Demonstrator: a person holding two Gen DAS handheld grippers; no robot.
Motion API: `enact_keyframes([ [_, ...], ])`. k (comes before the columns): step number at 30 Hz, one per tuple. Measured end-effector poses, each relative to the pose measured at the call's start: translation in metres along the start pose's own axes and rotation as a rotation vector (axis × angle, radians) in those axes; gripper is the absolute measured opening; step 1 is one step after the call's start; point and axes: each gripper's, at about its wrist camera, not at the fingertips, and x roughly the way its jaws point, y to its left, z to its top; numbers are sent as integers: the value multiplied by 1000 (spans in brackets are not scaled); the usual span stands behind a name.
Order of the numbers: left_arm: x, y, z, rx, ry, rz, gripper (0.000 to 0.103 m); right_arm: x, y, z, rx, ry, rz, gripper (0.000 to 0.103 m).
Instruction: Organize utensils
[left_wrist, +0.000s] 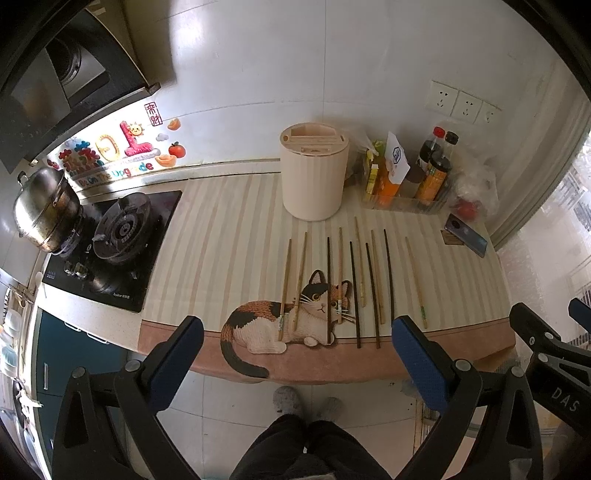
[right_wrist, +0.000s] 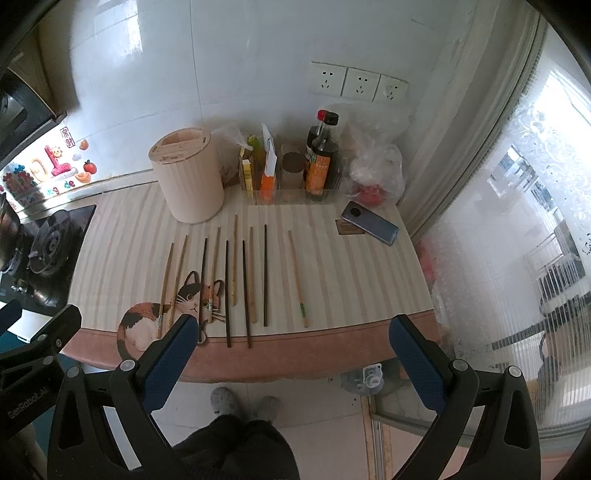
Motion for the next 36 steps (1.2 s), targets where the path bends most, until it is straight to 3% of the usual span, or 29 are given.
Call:
enact_keyframes([
  [36, -17, -5, -19, -32, -39, 3, 103, -21, -3, -9, 3, -34, 21, 103],
])
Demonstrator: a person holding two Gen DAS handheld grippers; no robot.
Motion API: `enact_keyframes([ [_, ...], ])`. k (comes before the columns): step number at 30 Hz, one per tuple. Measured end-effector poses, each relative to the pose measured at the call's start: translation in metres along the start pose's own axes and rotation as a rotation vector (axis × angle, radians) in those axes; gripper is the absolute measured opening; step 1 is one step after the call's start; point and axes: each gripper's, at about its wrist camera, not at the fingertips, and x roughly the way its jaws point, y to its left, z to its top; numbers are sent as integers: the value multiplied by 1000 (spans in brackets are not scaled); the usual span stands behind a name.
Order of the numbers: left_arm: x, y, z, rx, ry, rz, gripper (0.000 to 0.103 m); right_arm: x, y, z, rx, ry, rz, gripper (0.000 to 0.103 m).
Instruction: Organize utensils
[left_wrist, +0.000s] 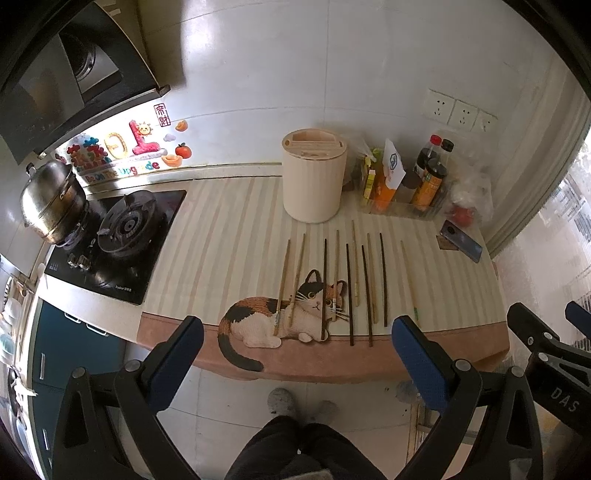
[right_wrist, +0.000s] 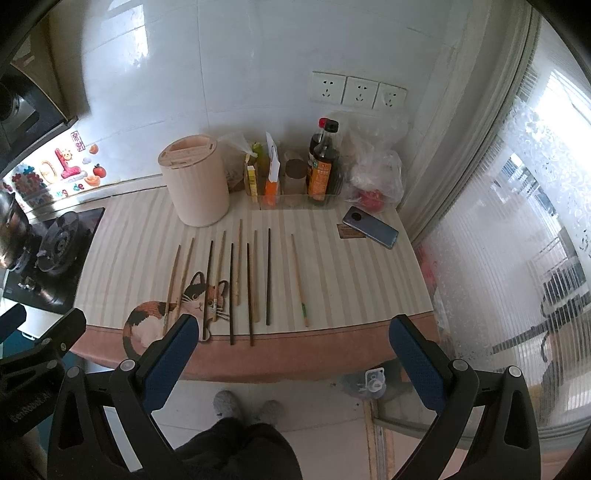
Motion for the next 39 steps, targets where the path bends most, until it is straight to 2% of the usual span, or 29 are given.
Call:
enact_keyframes([
  [7, 27, 6, 13, -16, -85, 69, 103, 12, -10, 2, 20, -5, 13, 103],
  [11, 59, 19, 21, -40, -94, 93, 103, 38, -15, 9, 39, -15, 39, 103],
  [14, 90, 26, 28, -30, -83, 140, 103, 71, -15, 13, 58, 11, 52, 103],
  [17, 134, 36, 34, -18, -35, 190, 103, 113, -10, 17, 69, 62, 70, 100],
  [22, 218, 51, 36, -7, 114, 206, 103, 185, 6, 20, 67, 163, 89, 71],
  [24, 249, 56, 35, -5, 172, 197, 101, 211, 11, 20, 72, 198, 98, 66],
  [25, 266, 58, 35, -2, 204, 180, 98, 226, 13, 20, 77, 220, 97, 63],
  [29, 326, 64, 30, -15, 340, 102, 71, 273, 18, 26, 86, 282, 96, 52],
  [31, 347, 66, 27, -28, 385, 59, 67, 296, 19, 30, 91, 314, 99, 45],
  [38, 392, 58, 11, 1, 494, -20, 40, 364, 17, 36, 136, 424, 86, 42],
  [39, 392, 57, 9, 7, 492, -20, 39, 372, 16, 35, 142, 443, 86, 42],
])
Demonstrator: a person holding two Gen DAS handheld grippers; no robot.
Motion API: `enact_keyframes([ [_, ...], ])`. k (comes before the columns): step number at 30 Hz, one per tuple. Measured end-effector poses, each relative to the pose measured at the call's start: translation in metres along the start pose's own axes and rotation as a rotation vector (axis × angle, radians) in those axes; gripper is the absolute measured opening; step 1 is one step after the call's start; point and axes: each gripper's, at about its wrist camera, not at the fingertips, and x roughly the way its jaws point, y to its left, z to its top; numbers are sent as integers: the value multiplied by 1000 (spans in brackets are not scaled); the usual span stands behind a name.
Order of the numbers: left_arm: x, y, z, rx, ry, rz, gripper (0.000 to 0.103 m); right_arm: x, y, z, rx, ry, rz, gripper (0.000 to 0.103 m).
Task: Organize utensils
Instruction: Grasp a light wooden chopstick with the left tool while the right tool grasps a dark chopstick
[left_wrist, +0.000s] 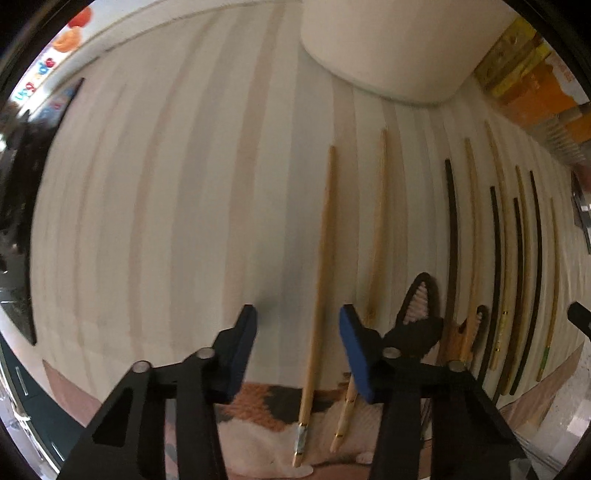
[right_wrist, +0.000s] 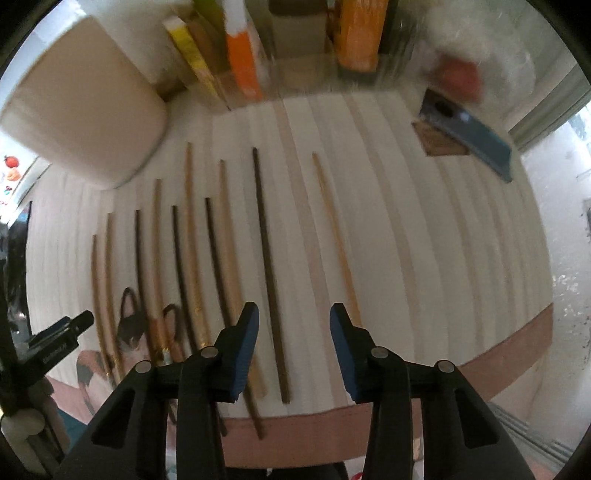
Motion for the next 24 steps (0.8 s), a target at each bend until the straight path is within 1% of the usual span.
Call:
enact_keyframes([
  [3, -2, -3, -3, 23, -17, 13, 31, 19, -2, 8, 8, 42, -7, 42],
  [5, -4, -3, -6, 27, -33, 11, 12, 28, -1, 11, 6, 60, -11, 42],
  [6, -6, -4, -7, 28, -33, 12, 7, 32, 1, 13, 3, 66, -10, 42],
  [7, -8, -1, -9, 24, -29, 5, 5, 35, 3, 15, 1, 70, -10, 42],
  [8, -9, 3, -10, 19, -25, -3, 5, 39, 5, 17, -2, 75, -12, 42],
  [11, -14, 21, -7, 8, -22, 10, 4, 51, 16, 21, -22, 83, -16, 42],
  [14, -18, 43, -9, -13, -15, 5, 4, 64, 28, 23, -55, 91, -53, 42],
  [15, -22, 50, -10, -22, -11, -11, 4, 68, 31, 22, -63, 94, -69, 39],
  [16, -25, 57, -15, -31, -6, -28, 4, 69, 32, 22, -64, 81, -72, 32],
  [17, -28, 65, -14, -34, 0, -40, 5, 69, 34, 19, -70, 74, -76, 29],
  [19, -31, 78, -16, -51, 12, -102, 5, 70, 37, 12, -73, 78, -84, 13],
  [21, -35, 89, -26, -69, 21, -153, 7, 69, 40, 3, -81, 91, -100, 9],
  [22, -38, 90, -27, -71, 30, -158, 7, 68, 40, -2, -81, 99, -103, 7],
  [24, -37, 96, -37, -69, 74, -167, 7, 69, 38, -13, -75, 118, -107, 7],
])
